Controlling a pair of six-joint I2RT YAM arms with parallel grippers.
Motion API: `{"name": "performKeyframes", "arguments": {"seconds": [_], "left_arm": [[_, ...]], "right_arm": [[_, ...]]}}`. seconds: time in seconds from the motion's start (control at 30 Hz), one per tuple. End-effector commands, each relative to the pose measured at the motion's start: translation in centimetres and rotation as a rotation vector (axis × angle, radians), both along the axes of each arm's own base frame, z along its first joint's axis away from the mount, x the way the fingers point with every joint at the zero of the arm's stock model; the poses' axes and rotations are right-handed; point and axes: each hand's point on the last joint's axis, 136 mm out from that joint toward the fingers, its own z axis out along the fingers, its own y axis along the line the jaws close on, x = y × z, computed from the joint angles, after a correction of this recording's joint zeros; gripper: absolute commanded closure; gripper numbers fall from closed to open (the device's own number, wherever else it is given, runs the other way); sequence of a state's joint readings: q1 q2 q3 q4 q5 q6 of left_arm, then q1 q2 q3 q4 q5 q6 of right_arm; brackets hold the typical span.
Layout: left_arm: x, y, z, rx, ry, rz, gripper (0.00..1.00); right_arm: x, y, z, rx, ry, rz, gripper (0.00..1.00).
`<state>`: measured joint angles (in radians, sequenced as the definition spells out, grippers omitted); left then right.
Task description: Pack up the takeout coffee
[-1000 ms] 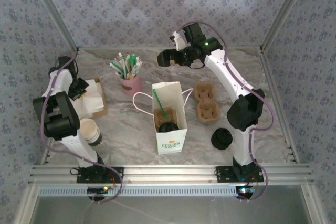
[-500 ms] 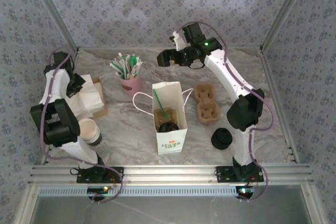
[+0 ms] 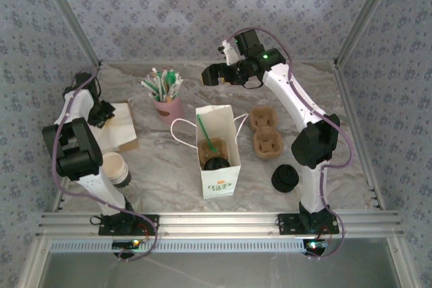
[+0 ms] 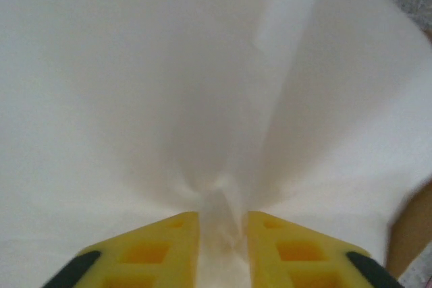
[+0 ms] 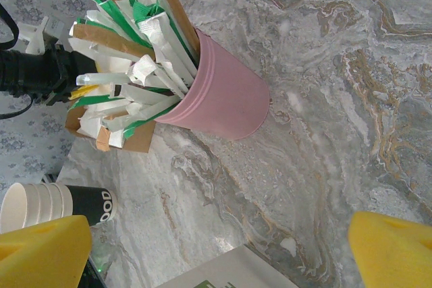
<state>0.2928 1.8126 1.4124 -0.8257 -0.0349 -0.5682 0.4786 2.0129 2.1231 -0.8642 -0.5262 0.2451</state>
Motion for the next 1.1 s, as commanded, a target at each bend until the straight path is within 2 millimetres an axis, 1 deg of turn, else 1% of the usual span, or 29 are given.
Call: {"name": "performKeyframes", "arguments": {"seconds": [0.0,0.13,0.3,0.33,0.43,0.47,0.57,0.67,0.7,0.73,0.77,0.83,0.9,1.03,1.07], "left_arm": [[0.5,-0.3,0.4,-0.018,-0.024,-0.006,0.71],[0.6,-0.4,0.2,-0.026,-0.029,-0.008,0.7],[0.4,-0.7,-0.2,-0.039,-0.025,-0.01,0.73],[0.3,-0.8,-0.3,-0.041,-0.023,-0.012,0.71],[-0.2,-1.0,-0.5,-0.051,-0.016,-0.017,0.55],[-0.4,-1.1,-0.6,-0.055,-0.016,-0.018,0.5],[-0.8,-1.8,-0.4,-0.075,-0.031,-0.025,0.43],[-1.0,-2.5,-0.9,-0.105,-0.03,-0.032,0.41],[-1.1,-2.6,-1.2,-0.113,-0.024,-0.033,0.42],[-1.1,-2.7,-1.5,-0.117,-0.018,-0.035,0.45],[-1.2,-2.7,-1.6,-0.117,-0.017,-0.034,0.51],[-1.1,-2.7,-1.8,-0.117,-0.019,-0.031,0.68],[-1.0,-2.7,-1.6,-0.118,-0.024,-0.031,0.77],[-1.1,-2.4,-0.7,-0.1,-0.036,-0.027,0.9],[-1.1,-2.4,-0.3,-0.093,-0.04,-0.028,0.91]], "right_arm": [[-0.1,0.3,-0.4,-0.01,-0.004,0.012,0.0],[-0.1,0.3,-0.5,-0.01,0.0,0.013,0.0],[-0.2,0.4,-0.6,-0.012,0.0,0.016,0.0],[-0.1,0.3,-0.6,-0.013,0.0,0.013,0.0],[-0.1,0.3,-0.6,-0.014,0.0,0.013,0.0],[-0.1,0.3,-0.7,-0.015,0.001,0.013,0.0],[-0.1,0.4,-0.7,-0.015,0.002,0.015,0.0],[-0.1,0.6,-0.8,-0.013,0.003,0.017,0.0],[-0.1,0.6,-0.9,-0.013,0.004,0.018,0.0],[-0.1,0.6,-0.8,-0.012,0.003,0.019,0.0],[-0.2,0.7,-0.9,-0.013,0.005,0.02,0.0],[-0.1,0.7,-1.0,-0.015,0.008,0.019,0.0],[-0.1,0.6,-1.1,-0.019,0.009,0.018,0.0],[-0.1,0.6,-1.1,-0.019,0.008,0.017,0.0],[-0.2,0.7,-1.1,-0.019,0.009,0.019,0.0]]}}
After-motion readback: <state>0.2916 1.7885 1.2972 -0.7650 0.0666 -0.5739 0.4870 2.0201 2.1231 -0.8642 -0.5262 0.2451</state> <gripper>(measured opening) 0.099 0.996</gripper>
